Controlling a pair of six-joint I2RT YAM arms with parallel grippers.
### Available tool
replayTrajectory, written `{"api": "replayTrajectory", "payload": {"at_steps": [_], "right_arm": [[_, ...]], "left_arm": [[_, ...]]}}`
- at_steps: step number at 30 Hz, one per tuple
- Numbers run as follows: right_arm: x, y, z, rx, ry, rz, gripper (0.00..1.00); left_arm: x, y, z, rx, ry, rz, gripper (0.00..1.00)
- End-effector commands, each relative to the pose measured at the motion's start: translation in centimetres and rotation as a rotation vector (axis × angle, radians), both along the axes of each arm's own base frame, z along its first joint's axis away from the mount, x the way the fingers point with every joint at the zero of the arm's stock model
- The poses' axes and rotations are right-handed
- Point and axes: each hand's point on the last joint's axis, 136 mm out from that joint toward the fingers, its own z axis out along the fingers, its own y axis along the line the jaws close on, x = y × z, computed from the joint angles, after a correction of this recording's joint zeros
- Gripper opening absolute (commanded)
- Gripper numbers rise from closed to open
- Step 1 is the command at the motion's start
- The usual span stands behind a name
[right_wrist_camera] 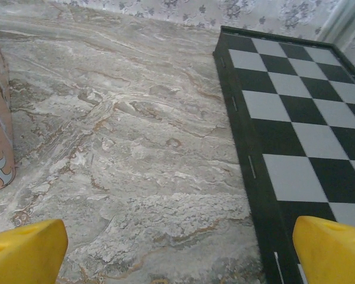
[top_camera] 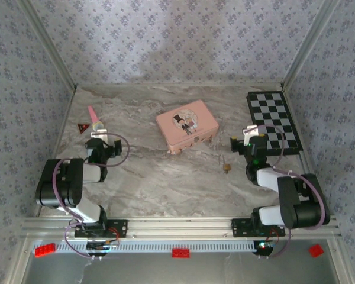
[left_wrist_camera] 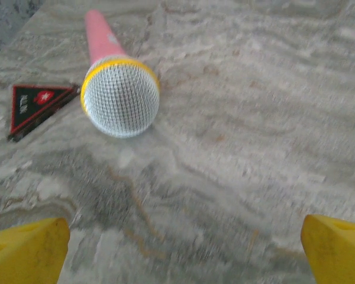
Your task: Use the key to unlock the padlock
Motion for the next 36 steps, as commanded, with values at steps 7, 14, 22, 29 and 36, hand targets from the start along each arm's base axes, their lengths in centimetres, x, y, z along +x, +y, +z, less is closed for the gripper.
{"api": "replayTrajectory", "payload": {"at_steps": [7, 14, 22, 29, 36], "right_arm": [[1.6, -2.2, -0.9, 0.068, -0.091, -0.065, 0.99], [2.0, -3.8, -1.3, 0.118, -0.017, -0.130, 0.99], [2.0, -3.6, -1.3, 0.110, -0.011, -0.127, 0.99], [2.0, -3.6, -1.4, 0.112, -0.010, -0.126, 0.99], [2.0, -3.7, -1.3, 0.108, -0.014, -0.128, 0.99]], "left_arm": [[1.6, 0.2, 2.5, -0.041, -0.076, 0.009, 1.00], [1.5, 0.2, 2.4, -0.040, -0.073, 0.007, 1.00], [1.5, 0.2, 2.4, -0.039, -0.074, 0.007, 1.00], [1.5, 0.2, 2.4, -0.040, -0.074, 0.007, 1.00], [1.5, 0.2, 2.4, -0.039, -0.074, 0.007, 1.00]]}}
